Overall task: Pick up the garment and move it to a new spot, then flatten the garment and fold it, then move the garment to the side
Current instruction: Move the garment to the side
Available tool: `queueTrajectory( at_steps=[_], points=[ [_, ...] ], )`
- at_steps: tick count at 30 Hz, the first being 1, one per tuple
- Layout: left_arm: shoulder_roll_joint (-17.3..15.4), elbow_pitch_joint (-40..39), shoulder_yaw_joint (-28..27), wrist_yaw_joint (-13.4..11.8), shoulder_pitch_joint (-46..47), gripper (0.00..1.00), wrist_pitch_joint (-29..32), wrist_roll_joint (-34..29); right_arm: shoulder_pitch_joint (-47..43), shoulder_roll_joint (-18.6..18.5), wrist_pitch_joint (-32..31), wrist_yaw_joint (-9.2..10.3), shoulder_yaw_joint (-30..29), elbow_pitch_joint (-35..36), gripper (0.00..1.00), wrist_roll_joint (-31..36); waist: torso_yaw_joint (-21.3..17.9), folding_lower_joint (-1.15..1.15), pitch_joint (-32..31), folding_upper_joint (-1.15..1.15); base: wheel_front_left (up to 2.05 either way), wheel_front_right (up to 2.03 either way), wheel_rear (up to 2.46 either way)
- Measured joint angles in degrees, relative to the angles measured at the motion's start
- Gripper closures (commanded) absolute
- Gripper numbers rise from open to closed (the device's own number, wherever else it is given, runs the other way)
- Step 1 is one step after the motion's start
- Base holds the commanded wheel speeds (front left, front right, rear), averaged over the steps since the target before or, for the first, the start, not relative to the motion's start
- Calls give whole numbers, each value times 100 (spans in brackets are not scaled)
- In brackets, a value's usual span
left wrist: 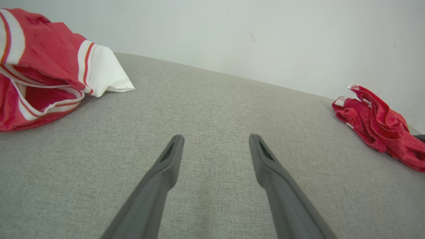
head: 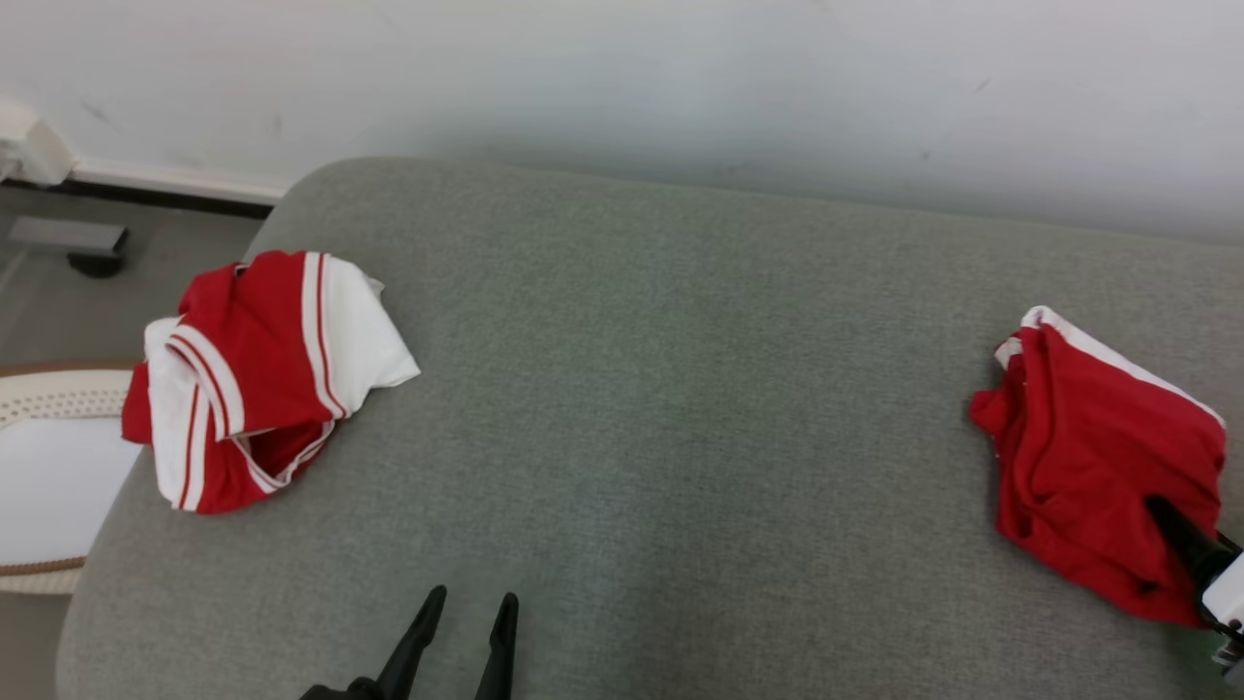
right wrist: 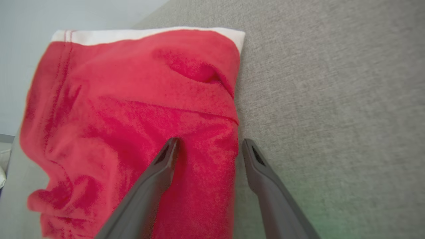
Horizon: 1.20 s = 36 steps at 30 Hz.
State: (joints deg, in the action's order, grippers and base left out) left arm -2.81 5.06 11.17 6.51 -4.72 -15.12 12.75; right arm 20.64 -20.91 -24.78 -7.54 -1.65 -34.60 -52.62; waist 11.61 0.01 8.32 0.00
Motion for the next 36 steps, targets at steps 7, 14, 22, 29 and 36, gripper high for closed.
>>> queueTrajectory(
  at_steps=[7, 14, 22, 29, 36],
  points=[
    [1, -26, 69, -109, 63, 0, 0, 146, 346, 169, -187, 0, -110, -249, 100, -174, 167, 0, 243, 0, 0, 0, 0],
    [-1, -120, 40, -124, 216, 0, 0, 154, 474, 2, -266, -5, 0, -169, 100, -22, -229, 0, 370, 0, 0, 0, 0],
    [1, -215, 160, 1, 904, 0, 0, -109, 1162, -861, 265, -2, 133, -178, 100, 1432, -895, 0, 1039, 0, 0, 0, 0],
    [3, -238, 278, 57, 1409, 0, 0, -201, 1807, -1590, 414, -2, 84, -476, 100, 2601, -1146, 1, 1764, 0, 0, 0, 0],
    [2, -256, 237, 71, 1412, 0, 0, -218, 2254, -1972, 421, -1, -209, -788, 76, 3281, -1089, 0, 2046, 0, 0, 0, 0]
  ],
)
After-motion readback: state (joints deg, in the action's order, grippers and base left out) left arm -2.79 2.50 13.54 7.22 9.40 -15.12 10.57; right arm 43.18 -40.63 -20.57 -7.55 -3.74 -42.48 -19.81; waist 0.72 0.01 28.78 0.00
